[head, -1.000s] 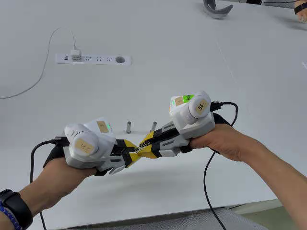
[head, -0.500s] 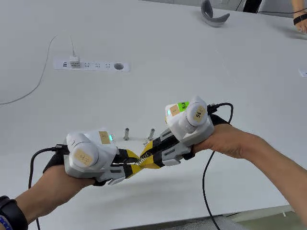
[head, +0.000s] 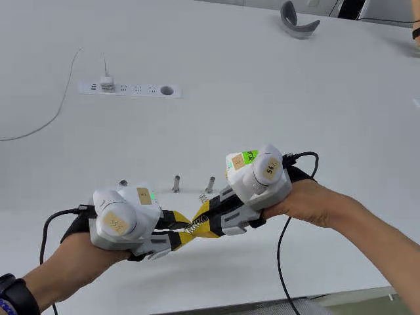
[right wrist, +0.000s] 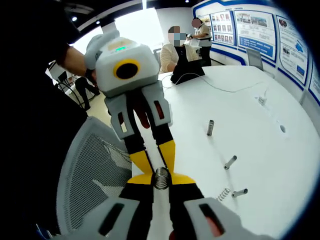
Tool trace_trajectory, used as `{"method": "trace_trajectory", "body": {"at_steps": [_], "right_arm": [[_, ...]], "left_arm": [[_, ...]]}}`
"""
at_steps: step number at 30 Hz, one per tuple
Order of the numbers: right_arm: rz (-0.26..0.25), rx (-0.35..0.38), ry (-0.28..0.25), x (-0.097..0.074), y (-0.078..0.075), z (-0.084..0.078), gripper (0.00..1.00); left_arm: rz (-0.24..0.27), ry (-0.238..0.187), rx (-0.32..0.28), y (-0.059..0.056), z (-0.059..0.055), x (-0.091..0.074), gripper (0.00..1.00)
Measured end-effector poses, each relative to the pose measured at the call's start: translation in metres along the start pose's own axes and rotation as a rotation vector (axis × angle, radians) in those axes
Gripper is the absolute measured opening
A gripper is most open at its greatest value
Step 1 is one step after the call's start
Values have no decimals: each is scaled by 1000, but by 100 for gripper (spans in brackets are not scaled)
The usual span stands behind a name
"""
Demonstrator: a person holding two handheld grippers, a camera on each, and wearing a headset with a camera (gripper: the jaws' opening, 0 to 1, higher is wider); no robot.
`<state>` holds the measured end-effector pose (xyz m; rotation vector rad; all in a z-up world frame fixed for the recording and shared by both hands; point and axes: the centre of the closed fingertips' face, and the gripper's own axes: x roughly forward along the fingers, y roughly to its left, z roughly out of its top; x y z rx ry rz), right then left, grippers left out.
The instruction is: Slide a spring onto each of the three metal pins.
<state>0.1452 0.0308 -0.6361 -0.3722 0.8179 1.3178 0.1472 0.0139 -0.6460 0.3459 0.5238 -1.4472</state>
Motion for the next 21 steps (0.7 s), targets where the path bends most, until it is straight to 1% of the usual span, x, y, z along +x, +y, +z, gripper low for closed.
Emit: {"method": "trace_trajectory", "body": {"at_steps": [3, 6, 9, 11, 13, 15, 17, 21], "right_arm": [[-8, 6, -4, 0, -1, -1, 12], [-20, 16, -13, -3, -3, -1, 12], [-31, 31, -17, -5, -7, -4, 12], [-45, 35, -10, -7, -8, -7, 12], [-51, 36, -11, -8, -9, -8, 12], [-59, 41, -12, -9, -11, -10, 12], [-75, 47, 0, -10, -14, -15, 12], [-95, 61, 8, -12, -20, -22, 12]], "left_arm": [[8, 12, -5, 1, -5, 1, 13], [12, 23, -15, 2, -9, 1, 17], [15, 34, -25, 2, -14, 1, 18], [19, 36, -40, 2, -18, 1, 18], [28, 35, -40, 4, -21, 2, 17], [35, 46, -53, 6, -26, 2, 18], [47, 51, -61, 8, -30, 2, 19], [67, 50, -89, 12, -34, 0, 19]]}}
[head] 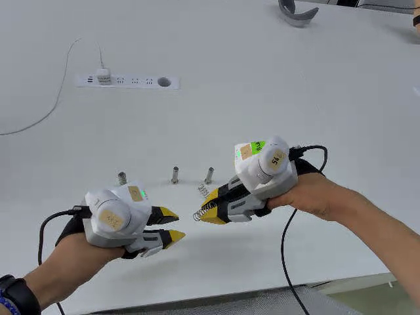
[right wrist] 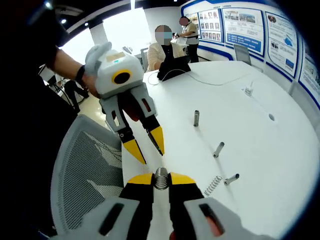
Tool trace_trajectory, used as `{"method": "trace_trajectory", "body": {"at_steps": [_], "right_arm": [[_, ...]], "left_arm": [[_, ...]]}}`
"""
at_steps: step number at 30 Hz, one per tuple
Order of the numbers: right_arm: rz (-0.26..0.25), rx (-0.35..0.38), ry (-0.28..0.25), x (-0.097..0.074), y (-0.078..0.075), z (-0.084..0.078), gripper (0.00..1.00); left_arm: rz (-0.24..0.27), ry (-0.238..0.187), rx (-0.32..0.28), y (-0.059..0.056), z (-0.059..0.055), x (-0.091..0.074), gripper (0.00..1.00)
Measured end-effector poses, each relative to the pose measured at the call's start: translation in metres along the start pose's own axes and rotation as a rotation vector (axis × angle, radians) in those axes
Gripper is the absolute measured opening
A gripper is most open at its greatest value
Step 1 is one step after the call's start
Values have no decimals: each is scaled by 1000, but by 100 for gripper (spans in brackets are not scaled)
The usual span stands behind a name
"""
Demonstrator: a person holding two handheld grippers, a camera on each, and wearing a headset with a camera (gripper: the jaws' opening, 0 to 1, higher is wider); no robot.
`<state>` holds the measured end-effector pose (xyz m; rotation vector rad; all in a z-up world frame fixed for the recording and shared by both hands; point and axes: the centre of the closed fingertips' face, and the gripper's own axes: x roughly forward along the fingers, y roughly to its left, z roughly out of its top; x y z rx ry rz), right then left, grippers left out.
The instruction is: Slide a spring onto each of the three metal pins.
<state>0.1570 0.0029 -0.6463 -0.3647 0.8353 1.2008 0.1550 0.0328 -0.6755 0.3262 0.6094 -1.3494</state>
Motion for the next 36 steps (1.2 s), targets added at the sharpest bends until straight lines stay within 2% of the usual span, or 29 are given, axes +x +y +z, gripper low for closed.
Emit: {"method": "trace_trajectory", "body": {"at_steps": [2, 6, 16, 26, 31, 36], "right_arm": [[-10, 4, 7, 0, -2, -3, 12], [-28, 4, 15, -1, -7, -5, 12], [-56, 18, 30, 2, -23, -9, 12], [-79, 26, 45, 9, -38, -10, 12], [-90, 30, 53, 12, -46, -8, 12], [-107, 30, 68, 14, -55, -8, 12]], "left_arm": [[9, 0, -11, 2, -2, -1, 20], [76, 1, -55, 17, -9, -3, 20], [142, -6, -110, 36, -18, -12, 22], [185, -3, -145, 49, -26, -16, 27], [195, 5, -160, 50, -31, -17, 30], [214, -5, -185, 54, -33, -20, 34]]}}
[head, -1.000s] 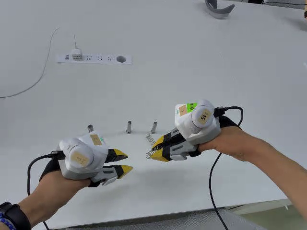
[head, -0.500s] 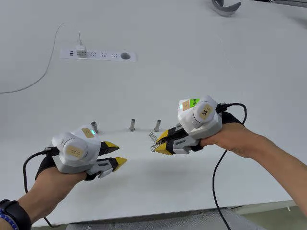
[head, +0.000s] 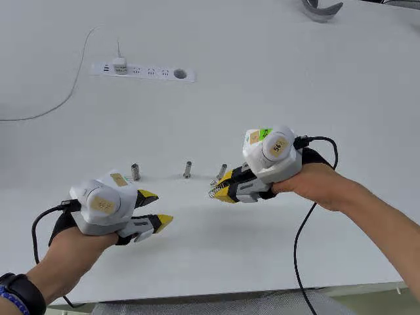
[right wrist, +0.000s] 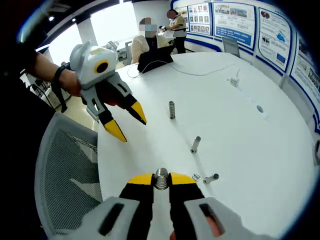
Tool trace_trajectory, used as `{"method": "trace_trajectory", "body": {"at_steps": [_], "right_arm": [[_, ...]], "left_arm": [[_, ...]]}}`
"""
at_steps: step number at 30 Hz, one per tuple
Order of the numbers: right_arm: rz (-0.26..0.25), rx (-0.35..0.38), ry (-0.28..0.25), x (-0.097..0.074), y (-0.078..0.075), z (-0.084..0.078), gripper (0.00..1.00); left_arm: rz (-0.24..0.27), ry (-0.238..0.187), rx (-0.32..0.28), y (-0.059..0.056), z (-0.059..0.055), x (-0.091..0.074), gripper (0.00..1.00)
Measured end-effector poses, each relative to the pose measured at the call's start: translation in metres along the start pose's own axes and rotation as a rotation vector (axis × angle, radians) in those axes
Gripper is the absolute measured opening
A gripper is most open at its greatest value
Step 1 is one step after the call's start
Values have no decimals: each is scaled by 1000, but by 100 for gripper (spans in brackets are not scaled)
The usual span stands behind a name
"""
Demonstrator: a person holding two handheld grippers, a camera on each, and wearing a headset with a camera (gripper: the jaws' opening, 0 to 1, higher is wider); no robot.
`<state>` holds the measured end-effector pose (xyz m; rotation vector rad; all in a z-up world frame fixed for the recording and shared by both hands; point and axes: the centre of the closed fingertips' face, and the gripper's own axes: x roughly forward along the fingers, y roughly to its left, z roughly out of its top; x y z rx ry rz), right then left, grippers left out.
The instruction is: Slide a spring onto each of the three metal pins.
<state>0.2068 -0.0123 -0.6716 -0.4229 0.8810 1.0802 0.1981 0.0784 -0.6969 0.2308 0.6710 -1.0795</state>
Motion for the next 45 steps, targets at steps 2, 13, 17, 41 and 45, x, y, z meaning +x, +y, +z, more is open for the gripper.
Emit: {"method": "trace_trajectory", "body": {"at_steps": [2, 13, 17, 41, 45], "right_arm": [[-11, 1, 2, 1, -3, 1, 12], [-31, 2, 14, 13, -18, 5, 12], [-39, 7, 23, 17, -26, 8, 12], [-25, -21, 60, 41, -54, 25, 12], [-27, -12, 57, 43, -56, 28, 12]], "left_arm": [[10, -2, -10, 3, -1, -1, 35], [60, -19, -60, 19, -5, -8, 44], [69, -20, -70, 23, -6, -10, 46], [83, -20, -120, 30, -12, -17, 65], [79, -25, -128, 30, -14, -18, 66]]}}
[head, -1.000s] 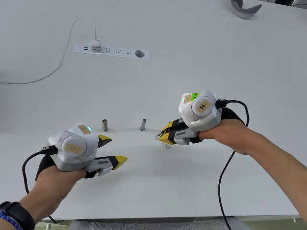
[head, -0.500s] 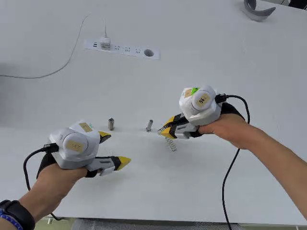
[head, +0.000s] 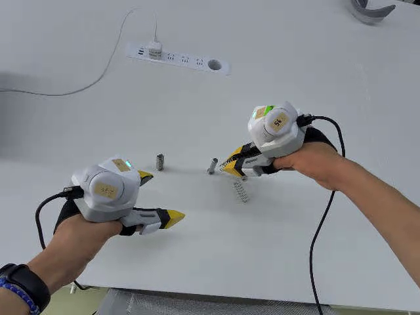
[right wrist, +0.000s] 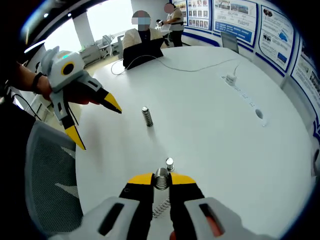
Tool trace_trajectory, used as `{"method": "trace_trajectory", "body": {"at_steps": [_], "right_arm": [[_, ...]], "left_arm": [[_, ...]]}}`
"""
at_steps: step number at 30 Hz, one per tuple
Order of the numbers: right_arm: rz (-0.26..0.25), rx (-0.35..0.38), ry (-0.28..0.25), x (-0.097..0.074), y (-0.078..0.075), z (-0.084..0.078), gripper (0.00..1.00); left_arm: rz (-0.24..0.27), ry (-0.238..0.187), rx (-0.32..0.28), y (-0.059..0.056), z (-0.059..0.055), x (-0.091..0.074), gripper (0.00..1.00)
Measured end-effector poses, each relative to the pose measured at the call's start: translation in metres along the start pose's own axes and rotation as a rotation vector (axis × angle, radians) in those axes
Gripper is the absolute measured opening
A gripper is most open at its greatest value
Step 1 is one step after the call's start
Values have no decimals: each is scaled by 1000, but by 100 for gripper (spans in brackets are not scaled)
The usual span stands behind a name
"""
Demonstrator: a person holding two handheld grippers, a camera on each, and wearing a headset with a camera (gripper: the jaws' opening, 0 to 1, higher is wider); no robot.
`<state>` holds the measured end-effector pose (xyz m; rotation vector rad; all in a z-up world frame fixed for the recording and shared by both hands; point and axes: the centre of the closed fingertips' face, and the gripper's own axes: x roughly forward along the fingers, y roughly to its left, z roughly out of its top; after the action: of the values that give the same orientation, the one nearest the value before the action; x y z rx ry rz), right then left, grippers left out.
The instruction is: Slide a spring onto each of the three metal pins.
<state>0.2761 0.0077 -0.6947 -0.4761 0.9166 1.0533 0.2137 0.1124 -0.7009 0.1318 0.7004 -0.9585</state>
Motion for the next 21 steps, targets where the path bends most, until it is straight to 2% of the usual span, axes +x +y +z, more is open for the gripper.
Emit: {"method": "trace_trajectory", "body": {"at_steps": [12, 21], "right_arm": [[-5, -18, 12, 3, -11, 7, 12], [2, -25, 23, 8, -6, 12, 12]], "left_arm": [[-16, 6, -10, -6, -3, 2, 68], [-12, 10, -28, -4, -7, 0, 68]]}}
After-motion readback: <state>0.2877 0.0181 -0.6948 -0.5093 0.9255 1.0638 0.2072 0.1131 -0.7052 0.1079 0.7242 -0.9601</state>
